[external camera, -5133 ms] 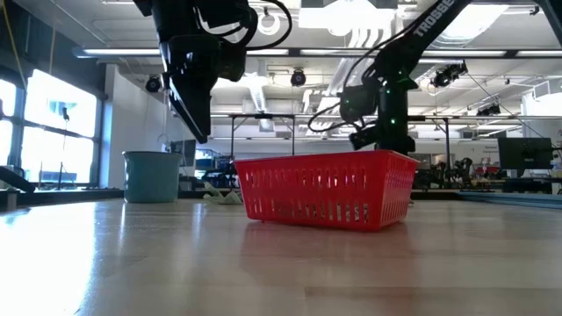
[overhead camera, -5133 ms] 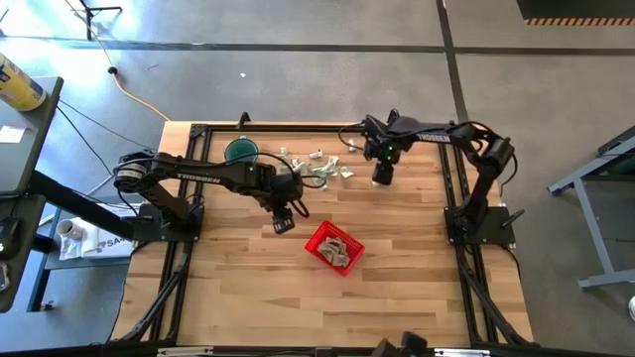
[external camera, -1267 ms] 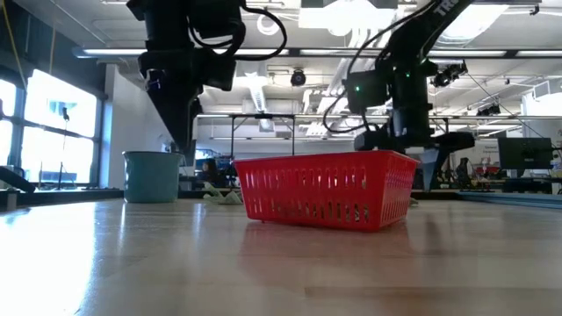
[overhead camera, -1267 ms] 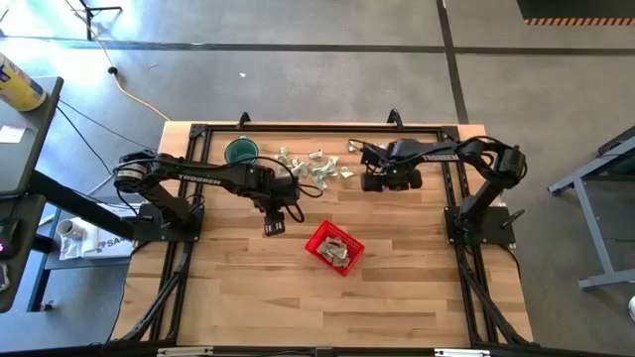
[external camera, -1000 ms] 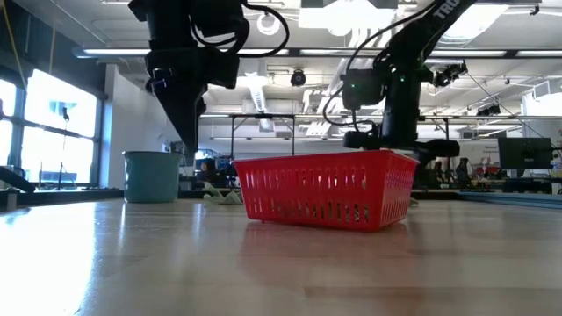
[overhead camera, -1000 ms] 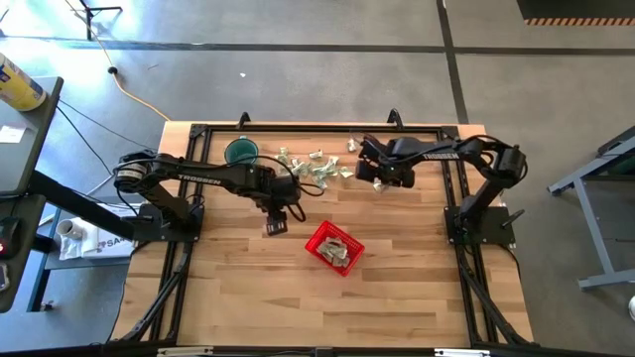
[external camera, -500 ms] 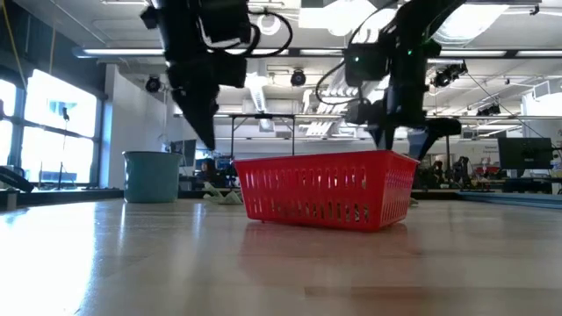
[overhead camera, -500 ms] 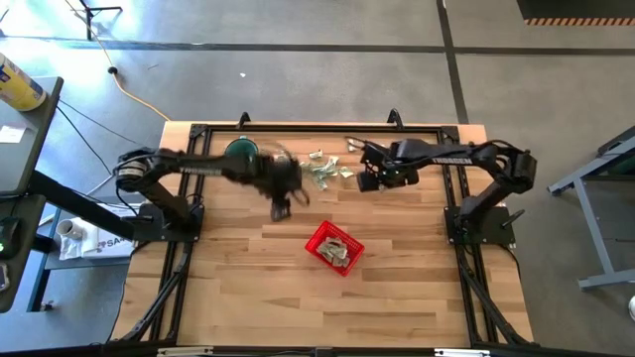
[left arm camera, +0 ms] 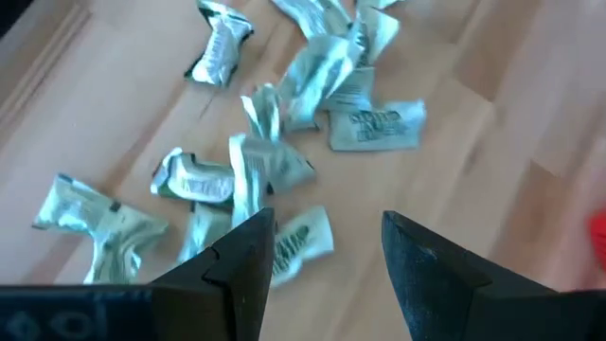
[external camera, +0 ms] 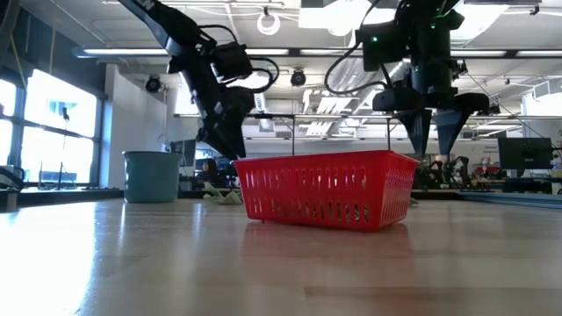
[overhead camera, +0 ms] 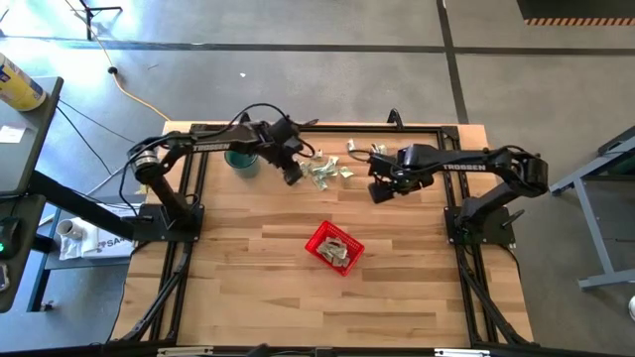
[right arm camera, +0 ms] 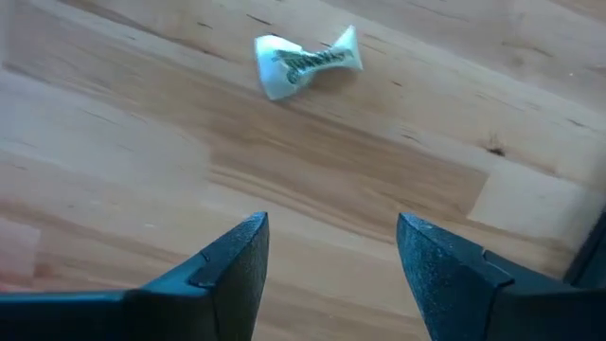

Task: Pick and place Stevia / Truvia into bins
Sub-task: Put the light green stevia packet into the bin

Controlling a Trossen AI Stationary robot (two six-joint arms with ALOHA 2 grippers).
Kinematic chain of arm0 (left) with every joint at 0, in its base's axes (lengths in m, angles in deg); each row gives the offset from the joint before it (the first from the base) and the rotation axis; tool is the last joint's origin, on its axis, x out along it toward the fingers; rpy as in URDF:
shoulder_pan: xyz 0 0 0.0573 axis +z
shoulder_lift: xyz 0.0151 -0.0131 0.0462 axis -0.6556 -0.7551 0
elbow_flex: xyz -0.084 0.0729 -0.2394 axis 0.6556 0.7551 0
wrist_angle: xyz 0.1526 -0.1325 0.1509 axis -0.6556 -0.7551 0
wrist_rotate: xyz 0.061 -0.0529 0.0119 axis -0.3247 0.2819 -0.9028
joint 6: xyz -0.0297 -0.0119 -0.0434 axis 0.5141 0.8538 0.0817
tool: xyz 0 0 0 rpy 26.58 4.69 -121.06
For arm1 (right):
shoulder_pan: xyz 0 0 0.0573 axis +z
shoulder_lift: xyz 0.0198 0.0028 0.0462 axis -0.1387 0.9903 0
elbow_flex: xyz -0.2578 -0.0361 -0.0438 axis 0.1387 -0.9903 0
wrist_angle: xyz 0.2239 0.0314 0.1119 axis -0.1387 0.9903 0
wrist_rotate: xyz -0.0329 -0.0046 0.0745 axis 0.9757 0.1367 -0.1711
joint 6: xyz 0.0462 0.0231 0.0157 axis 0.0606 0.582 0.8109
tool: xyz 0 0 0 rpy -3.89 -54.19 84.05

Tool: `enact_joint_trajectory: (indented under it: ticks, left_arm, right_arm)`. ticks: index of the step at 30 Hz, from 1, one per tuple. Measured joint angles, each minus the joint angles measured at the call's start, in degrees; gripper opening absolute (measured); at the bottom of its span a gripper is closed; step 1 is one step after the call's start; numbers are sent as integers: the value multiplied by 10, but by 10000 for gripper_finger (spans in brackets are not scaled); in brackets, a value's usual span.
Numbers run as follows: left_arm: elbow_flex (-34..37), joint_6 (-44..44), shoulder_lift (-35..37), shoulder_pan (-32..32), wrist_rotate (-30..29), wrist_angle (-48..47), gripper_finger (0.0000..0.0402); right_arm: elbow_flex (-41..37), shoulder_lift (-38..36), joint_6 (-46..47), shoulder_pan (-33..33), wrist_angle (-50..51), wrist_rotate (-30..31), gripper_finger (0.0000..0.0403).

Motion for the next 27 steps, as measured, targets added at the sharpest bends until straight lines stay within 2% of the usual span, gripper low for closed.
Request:
enact_joint_trajectory:
  ticks: [2,8,15,21,24,27]
  left_arm:
    - [-3,6,-18,-7,-25,19,227]
    - [-46,53,-80,-6,-79,-10,227]
    - [-90,65,-136,-6,-85,-58,227]
    - [-94,65,-160,-6,-109,-79,227]
    - [-94,65,-166,-6,-108,-80,215]
    - [-94,65,-166,-9,-110,-80,182]
  right_arm:
    - [0,0,1,0,-6,-1,224]
    - [0,0,1,0,-10,-1,225]
    - [0,0,1,0,-10,-1,225]
    - [0,0,3,0,-11,-1,224]
    - [0,0,3,0,-11,-1,225]
    - [0,0,3,0,-11,0,224]
